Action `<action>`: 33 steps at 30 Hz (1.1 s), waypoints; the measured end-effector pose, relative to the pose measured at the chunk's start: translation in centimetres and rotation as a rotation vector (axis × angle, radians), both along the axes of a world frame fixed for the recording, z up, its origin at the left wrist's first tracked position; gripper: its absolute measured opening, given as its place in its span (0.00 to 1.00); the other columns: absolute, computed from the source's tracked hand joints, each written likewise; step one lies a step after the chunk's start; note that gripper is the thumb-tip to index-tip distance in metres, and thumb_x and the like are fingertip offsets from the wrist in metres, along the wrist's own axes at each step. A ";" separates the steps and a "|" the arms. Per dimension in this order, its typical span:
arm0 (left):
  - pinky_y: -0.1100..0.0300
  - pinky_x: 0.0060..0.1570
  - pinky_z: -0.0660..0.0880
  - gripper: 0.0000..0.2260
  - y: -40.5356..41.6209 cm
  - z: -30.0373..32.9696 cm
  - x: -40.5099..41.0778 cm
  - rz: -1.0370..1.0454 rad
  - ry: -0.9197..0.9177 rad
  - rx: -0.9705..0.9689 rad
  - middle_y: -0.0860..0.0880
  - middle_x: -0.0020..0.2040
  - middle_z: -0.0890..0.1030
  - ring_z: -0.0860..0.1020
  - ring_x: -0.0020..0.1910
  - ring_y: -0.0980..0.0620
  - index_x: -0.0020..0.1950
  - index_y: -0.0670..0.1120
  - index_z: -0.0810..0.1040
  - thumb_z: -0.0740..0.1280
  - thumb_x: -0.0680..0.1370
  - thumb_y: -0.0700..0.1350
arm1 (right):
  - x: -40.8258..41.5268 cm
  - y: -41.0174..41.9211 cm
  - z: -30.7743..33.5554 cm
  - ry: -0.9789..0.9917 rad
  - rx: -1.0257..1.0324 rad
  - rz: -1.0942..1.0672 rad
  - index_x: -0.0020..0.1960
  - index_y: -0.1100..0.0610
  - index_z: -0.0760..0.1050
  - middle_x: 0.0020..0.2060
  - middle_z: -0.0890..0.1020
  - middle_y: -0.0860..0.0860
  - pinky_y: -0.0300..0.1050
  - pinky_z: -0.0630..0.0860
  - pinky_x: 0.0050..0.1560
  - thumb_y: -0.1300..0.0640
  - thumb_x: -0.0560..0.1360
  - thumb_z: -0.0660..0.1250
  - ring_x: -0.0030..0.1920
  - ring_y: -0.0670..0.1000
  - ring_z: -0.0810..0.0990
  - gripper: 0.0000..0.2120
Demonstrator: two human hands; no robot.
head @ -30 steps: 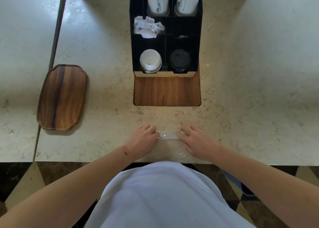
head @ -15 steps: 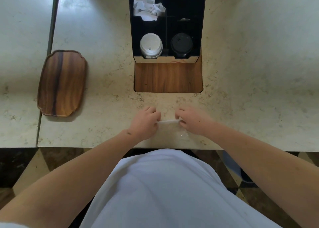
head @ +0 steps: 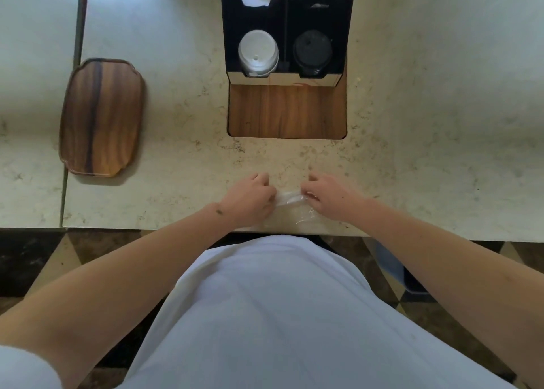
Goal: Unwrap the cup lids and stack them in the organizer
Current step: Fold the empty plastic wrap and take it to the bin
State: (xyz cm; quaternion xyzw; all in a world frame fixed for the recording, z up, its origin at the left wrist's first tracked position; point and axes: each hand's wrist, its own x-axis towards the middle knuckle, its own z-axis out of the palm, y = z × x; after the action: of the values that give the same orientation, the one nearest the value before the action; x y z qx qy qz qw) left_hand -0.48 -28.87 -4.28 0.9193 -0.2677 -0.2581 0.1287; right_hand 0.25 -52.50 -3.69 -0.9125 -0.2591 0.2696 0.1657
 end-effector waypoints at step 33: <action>0.54 0.54 0.72 0.08 -0.1 -0.1 -0.2 0.015 0.131 0.008 0.47 0.56 0.78 0.73 0.56 0.46 0.57 0.46 0.75 0.68 0.79 0.45 | -1.1 1.4 0.7 0.085 -0.177 0.053 0.56 0.53 0.72 0.48 0.73 0.49 0.46 0.71 0.43 0.50 0.81 0.66 0.46 0.51 0.73 0.08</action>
State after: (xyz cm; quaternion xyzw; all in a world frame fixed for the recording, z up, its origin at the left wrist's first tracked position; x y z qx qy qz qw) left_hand -0.73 -28.95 -4.41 0.9030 -0.2507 -0.3176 0.1443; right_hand -0.86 -51.08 -3.01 -0.9042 -0.2510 0.3341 0.0882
